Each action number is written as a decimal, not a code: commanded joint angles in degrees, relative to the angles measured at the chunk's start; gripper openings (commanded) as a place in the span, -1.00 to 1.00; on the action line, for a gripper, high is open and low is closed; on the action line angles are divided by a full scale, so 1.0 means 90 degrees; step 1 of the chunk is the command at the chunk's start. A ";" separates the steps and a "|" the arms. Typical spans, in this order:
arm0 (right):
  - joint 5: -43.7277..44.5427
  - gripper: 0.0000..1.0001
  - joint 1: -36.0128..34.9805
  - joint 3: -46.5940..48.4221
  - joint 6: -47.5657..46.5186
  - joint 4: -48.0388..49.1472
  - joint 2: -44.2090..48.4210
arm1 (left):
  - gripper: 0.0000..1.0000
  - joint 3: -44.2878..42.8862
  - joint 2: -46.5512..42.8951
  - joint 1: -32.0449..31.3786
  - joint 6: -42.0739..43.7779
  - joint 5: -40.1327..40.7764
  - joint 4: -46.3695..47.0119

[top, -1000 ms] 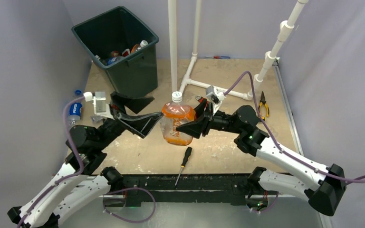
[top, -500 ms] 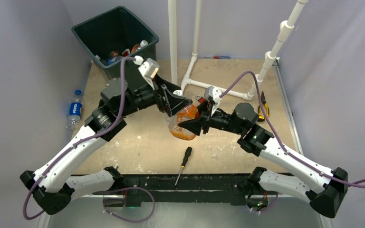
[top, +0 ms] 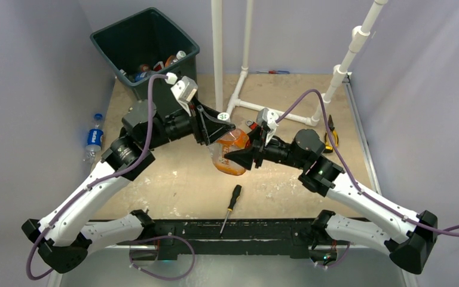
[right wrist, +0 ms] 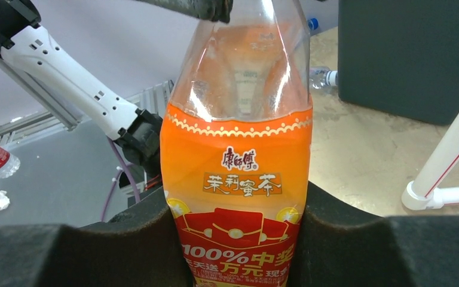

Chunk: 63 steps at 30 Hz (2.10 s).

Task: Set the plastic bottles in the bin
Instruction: Place the plastic bottle in the trash bin.

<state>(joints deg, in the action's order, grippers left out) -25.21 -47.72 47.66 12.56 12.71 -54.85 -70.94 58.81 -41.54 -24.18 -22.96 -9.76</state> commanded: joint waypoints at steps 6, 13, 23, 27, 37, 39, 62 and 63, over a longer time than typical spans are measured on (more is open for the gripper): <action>0.0082 -0.53 0.0002 0.0193 0.0017 0.0121 0.0015 | -0.81 -0.0033 -0.0163 -0.0014 0.0020 -0.0114 0.0395; -0.0042 0.79 0.0009 0.0249 0.0368 -0.0072 0.0117 | -1.00 0.0112 -0.0445 -0.0013 0.0220 0.0509 0.0273; -0.0039 0.98 0.0010 0.0053 0.0965 -0.0406 0.1373 | -1.00 -0.0274 -0.0982 -0.0017 0.0515 0.2490 -0.0538; 0.0451 0.98 0.0010 0.0058 0.1022 -0.0849 0.1928 | -1.00 -0.0875 -0.1028 -0.0013 0.0785 0.3458 -0.0960; 0.1187 0.98 0.0010 -0.0205 0.1041 -0.1112 0.2590 | -1.00 -0.1805 -0.1188 -0.0013 0.1434 0.5526 -0.1201; 0.1316 0.98 0.0010 -0.0352 0.1111 -0.1004 0.2664 | -1.00 -0.2009 -0.1098 -0.0014 0.1536 0.5802 -0.1184; 0.1726 0.98 0.0010 -0.1819 0.2010 0.0003 0.2671 | -1.00 -0.3237 0.1084 -0.0004 0.4977 0.7914 0.1997; 0.1756 0.98 0.0010 -0.1848 0.2021 0.0004 0.2710 | -1.00 -0.3315 0.1159 -0.0004 0.5063 0.7942 0.1998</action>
<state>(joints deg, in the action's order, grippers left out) -11.18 -47.57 32.05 29.02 9.72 -31.94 -96.07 69.30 -41.76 13.91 45.56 -0.60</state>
